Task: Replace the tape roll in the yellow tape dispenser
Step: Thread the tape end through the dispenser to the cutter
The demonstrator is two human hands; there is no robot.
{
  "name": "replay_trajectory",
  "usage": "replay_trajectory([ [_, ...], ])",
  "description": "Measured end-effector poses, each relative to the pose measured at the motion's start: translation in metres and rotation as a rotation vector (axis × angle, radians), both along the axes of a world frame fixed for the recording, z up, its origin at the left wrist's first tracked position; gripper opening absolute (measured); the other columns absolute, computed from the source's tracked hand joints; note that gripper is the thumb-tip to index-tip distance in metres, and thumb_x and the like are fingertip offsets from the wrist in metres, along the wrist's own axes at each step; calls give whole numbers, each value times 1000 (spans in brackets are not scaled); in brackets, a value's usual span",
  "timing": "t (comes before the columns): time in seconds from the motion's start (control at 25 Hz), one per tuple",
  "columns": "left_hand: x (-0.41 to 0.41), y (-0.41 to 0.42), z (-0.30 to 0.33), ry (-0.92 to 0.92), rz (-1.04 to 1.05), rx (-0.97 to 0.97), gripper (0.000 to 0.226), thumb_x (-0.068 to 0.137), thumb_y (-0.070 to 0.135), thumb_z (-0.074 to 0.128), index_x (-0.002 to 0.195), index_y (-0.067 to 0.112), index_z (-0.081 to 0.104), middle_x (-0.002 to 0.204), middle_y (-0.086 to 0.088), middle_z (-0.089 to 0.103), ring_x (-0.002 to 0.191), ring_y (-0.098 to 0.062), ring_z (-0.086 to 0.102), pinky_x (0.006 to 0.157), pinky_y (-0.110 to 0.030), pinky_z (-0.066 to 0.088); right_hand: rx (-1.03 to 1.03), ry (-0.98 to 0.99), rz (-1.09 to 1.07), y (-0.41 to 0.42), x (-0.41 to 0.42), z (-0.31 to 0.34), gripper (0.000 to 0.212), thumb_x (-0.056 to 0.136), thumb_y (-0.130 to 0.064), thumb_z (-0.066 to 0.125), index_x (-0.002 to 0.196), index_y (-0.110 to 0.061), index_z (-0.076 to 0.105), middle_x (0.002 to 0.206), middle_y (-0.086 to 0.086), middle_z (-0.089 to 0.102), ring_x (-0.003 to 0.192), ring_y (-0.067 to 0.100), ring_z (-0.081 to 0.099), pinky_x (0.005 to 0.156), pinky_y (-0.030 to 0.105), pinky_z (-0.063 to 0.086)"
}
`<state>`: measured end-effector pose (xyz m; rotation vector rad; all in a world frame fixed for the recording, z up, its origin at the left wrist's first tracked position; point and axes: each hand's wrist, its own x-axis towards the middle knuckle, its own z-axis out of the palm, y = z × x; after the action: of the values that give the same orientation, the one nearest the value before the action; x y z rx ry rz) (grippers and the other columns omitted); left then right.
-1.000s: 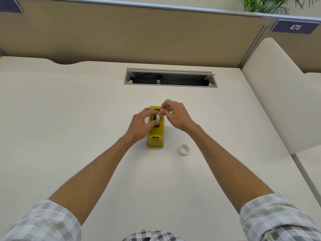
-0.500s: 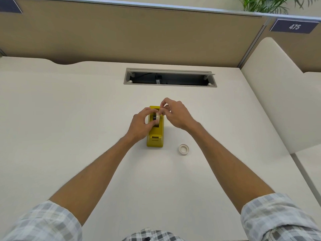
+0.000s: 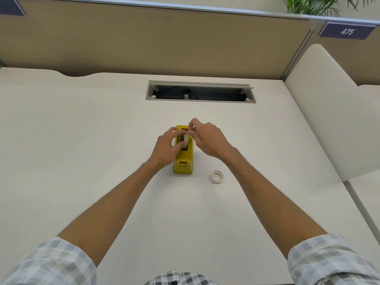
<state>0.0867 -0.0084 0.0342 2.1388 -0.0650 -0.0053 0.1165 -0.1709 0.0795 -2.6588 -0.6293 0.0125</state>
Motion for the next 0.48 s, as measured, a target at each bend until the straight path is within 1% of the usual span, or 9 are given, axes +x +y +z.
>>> replay_trajectory([
  [0.12,-2,0,-2,-35,-11,-44,32,90,24,64,121,31,62,134,3,56,125,-20,50,99,-33,44,-42,-59,8,1,-5,0,15,103,-27,46,113,-17,51,90,7,71,68,22,63,62,34,56],
  [0.2,-3,2,-3,-45,-21,-59,35,89,21,66,121,33,62,130,10,57,126,-16,48,101,-32,42,-74,-106,18,1,-9,0,14,103,-27,44,111,-17,51,83,5,69,66,24,61,56,32,48],
  [0.24,-3,2,-4,-48,-25,-62,35,88,20,66,121,33,63,127,13,57,127,-15,48,102,-32,42,-87,-125,20,2,-11,-1,14,103,-27,44,111,-17,51,81,5,68,67,25,61,56,32,46],
  [0.28,-3,2,-5,-50,-27,-64,35,88,19,67,120,32,63,126,14,56,127,-15,47,103,-33,42,-94,-140,18,2,-14,-1,15,103,-27,44,110,-17,52,80,5,68,68,26,61,57,34,47],
  [0.36,-3,2,-6,-45,-18,-66,36,87,20,68,120,33,62,130,11,57,129,-16,47,105,-35,42,-65,-168,3,3,-22,-1,16,102,-27,46,108,-18,58,82,4,69,72,25,64,62,37,52],
  [0.48,-3,2,-7,-55,4,-41,38,85,22,69,120,33,60,136,4,55,130,-18,47,107,-36,41,43,-246,-20,5,-36,-4,13,97,-22,56,98,-17,69,91,0,71,81,22,64,61,34,48],
])
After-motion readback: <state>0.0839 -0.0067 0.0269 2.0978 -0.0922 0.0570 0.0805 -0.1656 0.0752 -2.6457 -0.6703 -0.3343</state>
